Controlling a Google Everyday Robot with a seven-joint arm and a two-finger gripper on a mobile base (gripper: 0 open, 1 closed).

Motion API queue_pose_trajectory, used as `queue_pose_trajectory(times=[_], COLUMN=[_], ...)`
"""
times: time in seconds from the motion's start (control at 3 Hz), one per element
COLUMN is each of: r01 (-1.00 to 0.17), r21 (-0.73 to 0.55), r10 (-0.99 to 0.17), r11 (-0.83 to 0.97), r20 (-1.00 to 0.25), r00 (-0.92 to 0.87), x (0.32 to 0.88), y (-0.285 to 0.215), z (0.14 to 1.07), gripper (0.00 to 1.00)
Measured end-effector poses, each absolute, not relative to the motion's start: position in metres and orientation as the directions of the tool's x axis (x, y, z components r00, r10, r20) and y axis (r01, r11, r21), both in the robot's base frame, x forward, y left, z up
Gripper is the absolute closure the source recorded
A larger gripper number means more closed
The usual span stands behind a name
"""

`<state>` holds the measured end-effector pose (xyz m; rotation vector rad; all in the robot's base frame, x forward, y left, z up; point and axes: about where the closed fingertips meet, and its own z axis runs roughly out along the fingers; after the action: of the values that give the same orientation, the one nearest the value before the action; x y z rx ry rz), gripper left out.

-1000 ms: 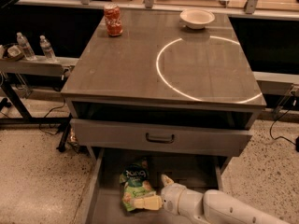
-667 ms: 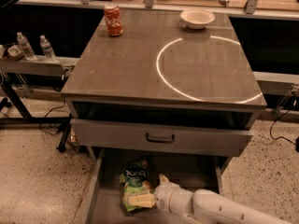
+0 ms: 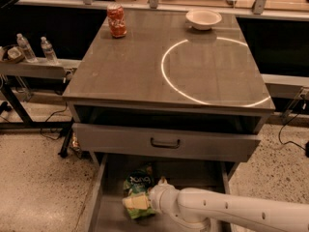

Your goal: Pick green rice chip bag from middle drawer and place on counter

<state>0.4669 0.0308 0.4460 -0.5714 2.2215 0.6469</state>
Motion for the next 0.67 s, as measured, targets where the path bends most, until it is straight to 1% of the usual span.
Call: queue_pose_trajectory(times=[0.33,0.67], r01=[-0.588,-0.555], r21=[0.259,0.263], r10=[-0.239,-0.243], r11=[0.766,0.789], r20=[-0.735,-0.697], r00=[-0.635,-0.675], x=[0.468,0.471], y=[0.054,0.061], z=[0.442,0.418], gripper=[0.0,0.0])
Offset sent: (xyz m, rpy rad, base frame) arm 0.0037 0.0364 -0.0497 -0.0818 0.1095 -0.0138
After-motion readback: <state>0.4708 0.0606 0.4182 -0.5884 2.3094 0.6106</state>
